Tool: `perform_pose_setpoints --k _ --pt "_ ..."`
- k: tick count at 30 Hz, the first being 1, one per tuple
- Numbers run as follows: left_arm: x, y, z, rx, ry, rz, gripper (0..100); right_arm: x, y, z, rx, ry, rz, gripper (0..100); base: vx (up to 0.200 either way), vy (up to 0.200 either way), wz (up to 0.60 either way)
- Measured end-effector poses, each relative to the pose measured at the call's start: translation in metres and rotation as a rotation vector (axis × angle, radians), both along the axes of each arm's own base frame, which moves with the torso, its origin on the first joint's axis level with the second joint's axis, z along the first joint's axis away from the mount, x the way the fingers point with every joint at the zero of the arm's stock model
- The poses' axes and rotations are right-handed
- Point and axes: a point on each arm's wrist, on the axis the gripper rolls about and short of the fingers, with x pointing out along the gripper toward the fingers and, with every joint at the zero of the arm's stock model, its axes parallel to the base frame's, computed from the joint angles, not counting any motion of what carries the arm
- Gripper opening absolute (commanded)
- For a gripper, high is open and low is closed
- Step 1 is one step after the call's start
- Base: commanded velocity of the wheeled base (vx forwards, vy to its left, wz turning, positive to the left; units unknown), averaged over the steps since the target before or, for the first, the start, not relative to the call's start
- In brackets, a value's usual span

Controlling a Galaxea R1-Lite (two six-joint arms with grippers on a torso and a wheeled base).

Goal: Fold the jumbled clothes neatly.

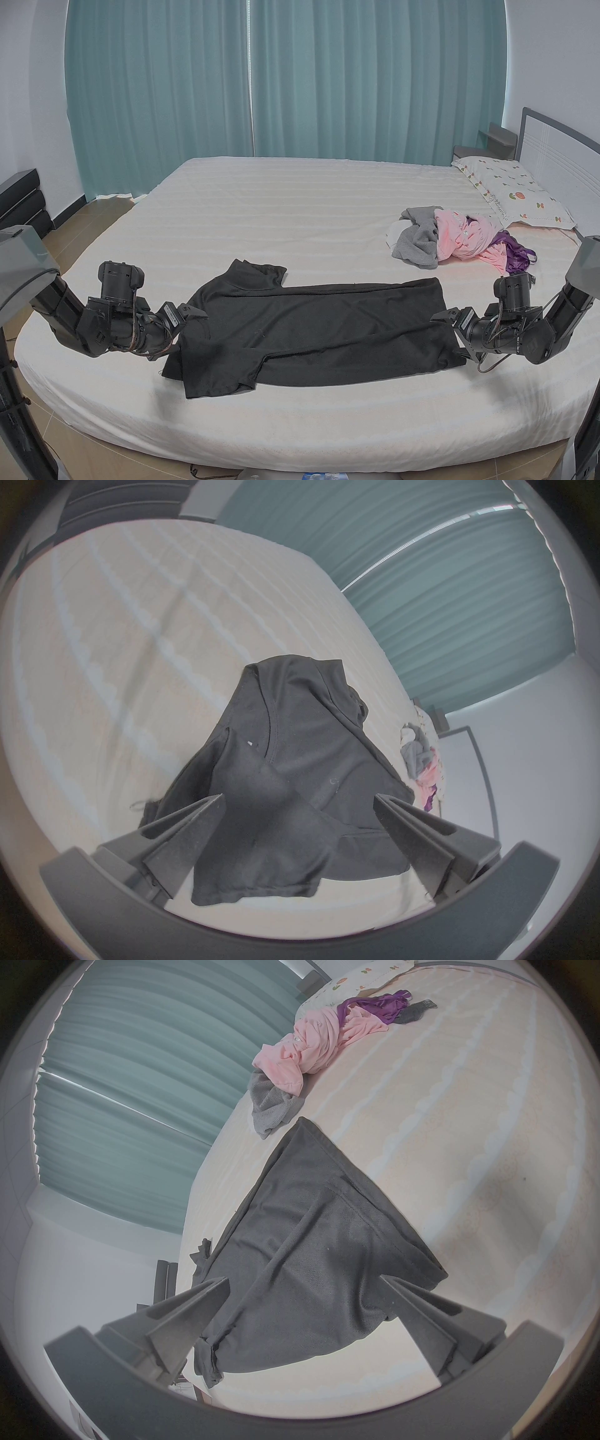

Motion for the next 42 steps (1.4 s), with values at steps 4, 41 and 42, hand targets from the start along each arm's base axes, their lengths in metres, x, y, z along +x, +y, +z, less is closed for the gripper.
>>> perform_pose_setpoints --k 4,41,42 --pt "0.007 -0.001 -0.007 0.062 -0.021 -0.058 100 0.0 0.0 0.0 0.0 0.002 0.001 100 0.0 0.0 0.0" --pt "0.028 0.005 -0.035 0.156 0.011 -0.027 0 0.0 -0.001 -0.005 -0.001 0.016 -0.003 100 0.0 0.0 0.0" --pt "0.028 0.006 -0.034 0.15 0.009 -0.019 0 0.0 -0.001 -0.005 -0.001 0.016 -0.003 100 0.0 0.0 0.0"
